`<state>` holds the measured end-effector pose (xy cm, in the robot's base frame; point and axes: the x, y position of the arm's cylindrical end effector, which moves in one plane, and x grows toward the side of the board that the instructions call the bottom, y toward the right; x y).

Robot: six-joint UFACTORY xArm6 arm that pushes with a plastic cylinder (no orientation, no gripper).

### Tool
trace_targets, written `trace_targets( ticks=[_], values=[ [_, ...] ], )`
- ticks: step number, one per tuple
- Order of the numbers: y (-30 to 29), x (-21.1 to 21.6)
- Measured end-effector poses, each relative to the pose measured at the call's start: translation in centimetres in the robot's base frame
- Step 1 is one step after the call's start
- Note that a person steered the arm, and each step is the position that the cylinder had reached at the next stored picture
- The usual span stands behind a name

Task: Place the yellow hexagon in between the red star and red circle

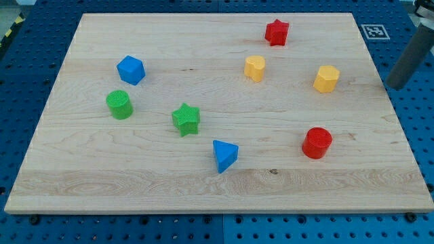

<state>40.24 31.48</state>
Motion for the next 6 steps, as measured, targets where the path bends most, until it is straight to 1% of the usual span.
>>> trace_targets(
  ticks=[1, 3, 6],
  values=[
    [-1.6, 0.0],
    [-7.2, 0.0],
    [-9.1, -1.3]
  ],
)
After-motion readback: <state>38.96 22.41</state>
